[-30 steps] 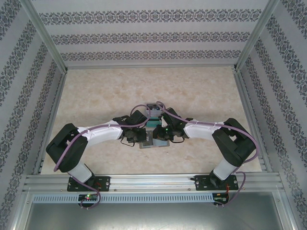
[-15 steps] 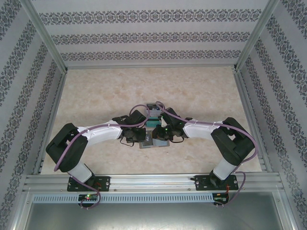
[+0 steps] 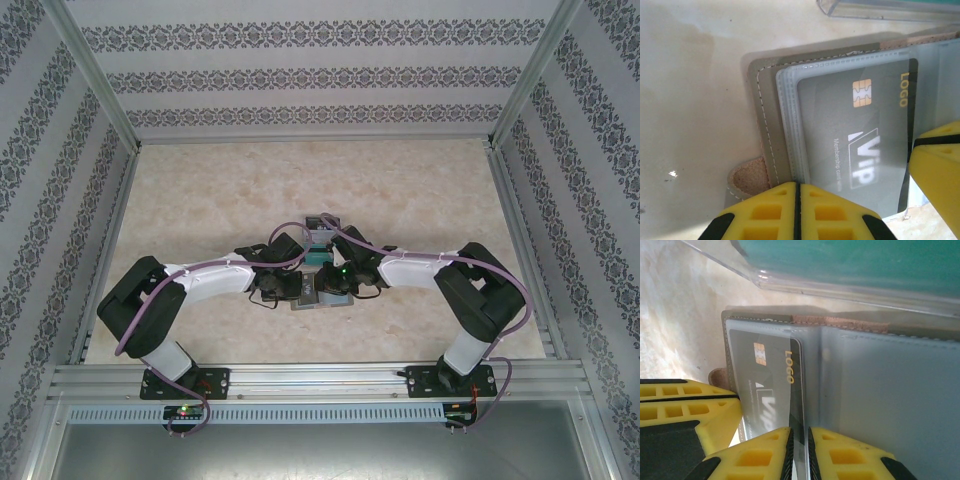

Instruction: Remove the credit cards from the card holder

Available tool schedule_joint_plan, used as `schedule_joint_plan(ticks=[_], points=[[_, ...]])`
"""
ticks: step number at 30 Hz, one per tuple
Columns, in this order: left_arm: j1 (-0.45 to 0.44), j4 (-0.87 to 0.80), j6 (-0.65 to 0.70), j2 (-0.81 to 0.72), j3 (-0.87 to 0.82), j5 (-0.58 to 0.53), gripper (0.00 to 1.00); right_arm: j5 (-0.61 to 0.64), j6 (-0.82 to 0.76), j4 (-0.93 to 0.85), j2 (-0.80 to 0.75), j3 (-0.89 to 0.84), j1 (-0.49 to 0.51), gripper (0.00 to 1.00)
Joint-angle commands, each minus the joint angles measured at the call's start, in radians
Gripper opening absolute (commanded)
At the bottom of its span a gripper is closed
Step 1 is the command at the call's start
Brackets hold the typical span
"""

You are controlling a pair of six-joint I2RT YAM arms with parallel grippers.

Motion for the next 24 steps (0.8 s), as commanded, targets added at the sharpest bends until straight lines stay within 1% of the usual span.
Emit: schedule_joint_plan(ticks=[1, 11, 13, 15, 16, 24], points=[[0.01, 0.009, -0.01, 0.024, -0.013, 0.002, 0.0, -0.021, -0.002, 0.023, 0.019, 0.022, 0.008, 0.17], [0.009, 0.017, -0.01, 0.034, -0.004, 0.016, 0.0, -0.038, 0.003, 0.032, 0.036, 0.031, 0.013, 0.15], [0.009, 0.017, -0.009, 0.034, -0.005, 0.018, 0.0, -0.038, 0.004, 0.033, 0.036, 0.03, 0.012, 0.11], [0.009, 0.012, -0.007, 0.034, -0.002, 0.016, 0.0, -0.037, 0.002, 0.034, 0.03, 0.026, 0.011, 0.01], [0.009, 0.011, -0.006, 0.033, -0.002, 0.013, 0.0, -0.033, 0.003, 0.032, 0.026, 0.023, 0.011, 0.0], [0.009, -0.004, -0.002, 0.03, -0.004, -0.002, 0.0, -0.015, -0.019, 0.002, -0.049, -0.039, -0.04, 0.0]])
